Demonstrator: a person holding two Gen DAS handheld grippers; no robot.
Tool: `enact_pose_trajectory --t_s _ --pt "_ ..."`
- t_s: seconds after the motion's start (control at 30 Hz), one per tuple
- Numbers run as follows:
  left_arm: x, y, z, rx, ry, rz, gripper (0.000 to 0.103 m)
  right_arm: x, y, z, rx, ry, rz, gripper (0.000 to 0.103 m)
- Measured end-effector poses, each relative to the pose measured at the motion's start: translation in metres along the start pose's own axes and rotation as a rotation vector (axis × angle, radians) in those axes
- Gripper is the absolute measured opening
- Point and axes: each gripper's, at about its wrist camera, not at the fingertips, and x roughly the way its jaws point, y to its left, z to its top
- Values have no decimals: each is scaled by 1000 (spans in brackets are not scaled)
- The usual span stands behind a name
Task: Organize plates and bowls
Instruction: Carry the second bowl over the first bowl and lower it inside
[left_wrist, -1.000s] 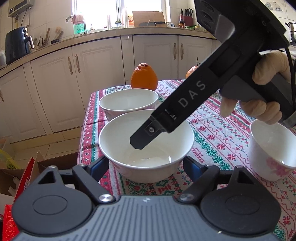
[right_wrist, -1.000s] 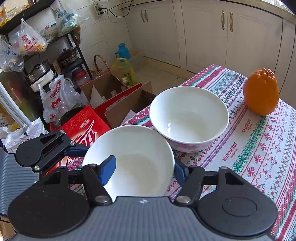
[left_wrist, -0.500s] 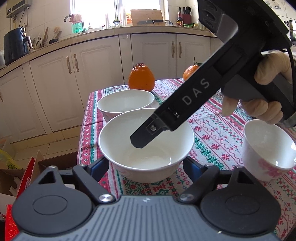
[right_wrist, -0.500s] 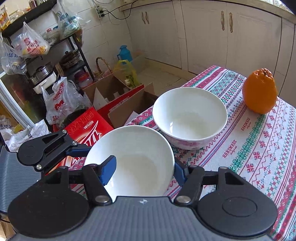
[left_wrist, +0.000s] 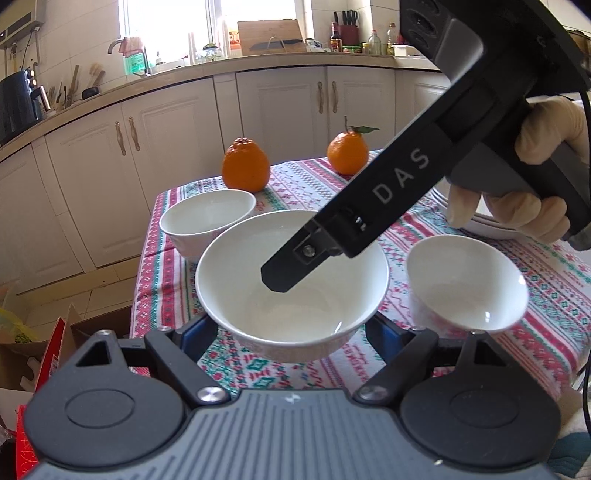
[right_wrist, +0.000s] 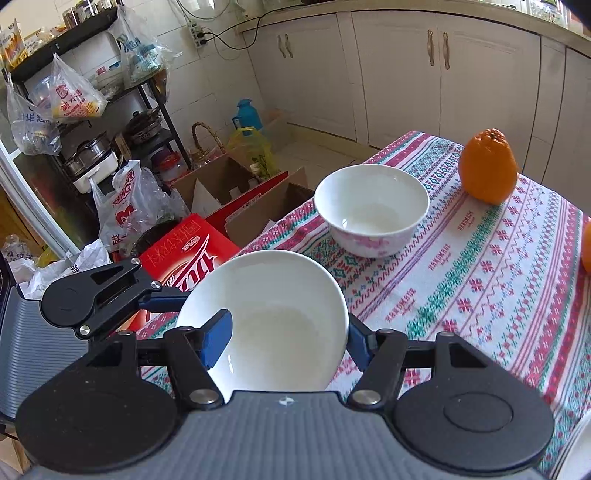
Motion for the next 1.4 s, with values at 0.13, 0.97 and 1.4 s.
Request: enact_pose_trajectory --t_s 0.13,0.97,1.4 --pt "-10 -12 1 12 6 -7 87 -16 4 -12 9 -13 9 71" --pt "-34 -81 18 124 -19 -106 87 -100 -4 -70 77 -105 -57 71" --pt "-13 -100 24 135 3 -170 87 -111 -27 -92 134 -112 -109 71"
